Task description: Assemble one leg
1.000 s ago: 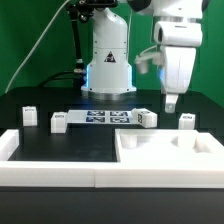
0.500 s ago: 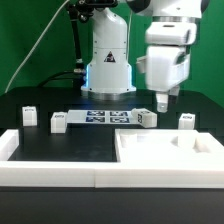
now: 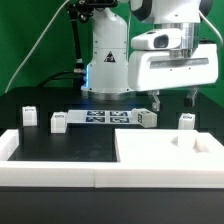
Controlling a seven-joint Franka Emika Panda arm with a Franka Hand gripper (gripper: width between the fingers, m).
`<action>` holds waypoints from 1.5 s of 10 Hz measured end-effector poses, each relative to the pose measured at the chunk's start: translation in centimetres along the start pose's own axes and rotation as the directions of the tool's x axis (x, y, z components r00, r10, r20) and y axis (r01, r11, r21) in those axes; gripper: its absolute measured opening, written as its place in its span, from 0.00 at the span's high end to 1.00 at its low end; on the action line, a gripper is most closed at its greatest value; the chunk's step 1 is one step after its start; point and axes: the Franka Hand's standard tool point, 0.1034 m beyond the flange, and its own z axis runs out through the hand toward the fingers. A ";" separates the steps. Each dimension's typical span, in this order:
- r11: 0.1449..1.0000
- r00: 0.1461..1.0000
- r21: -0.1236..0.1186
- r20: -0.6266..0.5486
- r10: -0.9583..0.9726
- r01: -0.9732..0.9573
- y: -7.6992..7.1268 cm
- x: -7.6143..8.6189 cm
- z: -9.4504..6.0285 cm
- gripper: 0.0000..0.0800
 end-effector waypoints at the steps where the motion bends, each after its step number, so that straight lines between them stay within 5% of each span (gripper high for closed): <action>1: 0.997 0.997 0.005 0.001 0.081 -0.081 -0.1 0.0 0.0 0.19; 3: 0.960 0.960 0.017 -0.004 0.281 -0.281 -0.5 -0.1 0.0 0.19; 7: 0.731 0.732 0.040 0.024 0.681 -0.681 -2.7 -1.1 0.7 0.19; 11: 0.759 0.759 0.028 0.069 0.647 -0.650 -2.7 -1.4 0.8 0.19; 12: 0.792 0.783 0.019 0.163 0.600 -0.610 -2.4 -1.8 0.8 0.19; 14: 0.818 0.791 0.047 0.290 0.538 -0.573 -2.5 -1.3 0.6 0.19; 15: 0.815 0.759 0.035 0.389 0.522 -0.579 -2.4 -1.8 0.6 0.19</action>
Offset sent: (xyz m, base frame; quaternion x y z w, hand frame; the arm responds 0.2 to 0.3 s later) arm -0.0284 0.0003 -0.0013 -0.0368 0.0305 0.3975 0.9163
